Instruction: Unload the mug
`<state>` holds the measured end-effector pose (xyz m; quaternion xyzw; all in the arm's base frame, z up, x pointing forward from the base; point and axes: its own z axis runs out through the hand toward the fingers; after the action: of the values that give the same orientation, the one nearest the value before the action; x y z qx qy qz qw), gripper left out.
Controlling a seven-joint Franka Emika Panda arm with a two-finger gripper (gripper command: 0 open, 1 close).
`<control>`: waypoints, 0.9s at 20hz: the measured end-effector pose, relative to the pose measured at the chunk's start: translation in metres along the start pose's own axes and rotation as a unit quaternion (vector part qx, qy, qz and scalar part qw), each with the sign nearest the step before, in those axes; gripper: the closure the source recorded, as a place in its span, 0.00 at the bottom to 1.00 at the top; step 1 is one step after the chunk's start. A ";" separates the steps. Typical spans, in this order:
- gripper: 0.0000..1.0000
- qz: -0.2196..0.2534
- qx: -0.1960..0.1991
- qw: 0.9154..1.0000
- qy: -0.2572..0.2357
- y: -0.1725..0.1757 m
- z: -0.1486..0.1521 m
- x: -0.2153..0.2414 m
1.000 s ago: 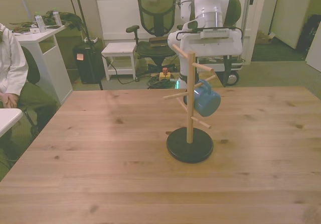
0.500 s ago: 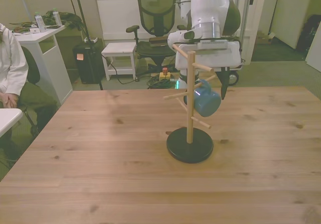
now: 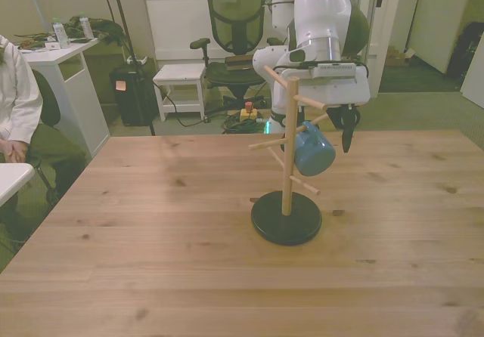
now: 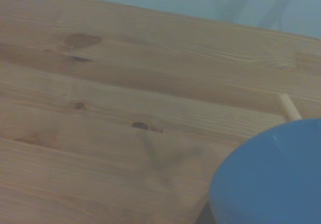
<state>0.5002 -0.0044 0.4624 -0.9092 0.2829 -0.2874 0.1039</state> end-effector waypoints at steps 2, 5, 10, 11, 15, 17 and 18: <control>1.00 -0.008 -0.001 1.000 -0.002 0.001 0.001 -0.002; 1.00 -0.014 -0.001 1.000 -0.004 0.002 0.002 -0.005; 1.00 -0.018 0.000 1.000 -0.004 0.004 0.002 -0.007; 1.00 -0.018 0.001 1.000 -0.005 0.004 0.002 -0.007; 1.00 -0.019 0.001 1.000 -0.005 0.005 0.001 -0.007; 1.00 -0.019 0.001 1.000 -0.005 0.006 0.001 -0.007; 1.00 -0.020 0.001 1.000 -0.005 0.006 0.001 -0.007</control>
<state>0.4933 -0.0049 0.4561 -0.9159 0.2637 -0.2855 0.1008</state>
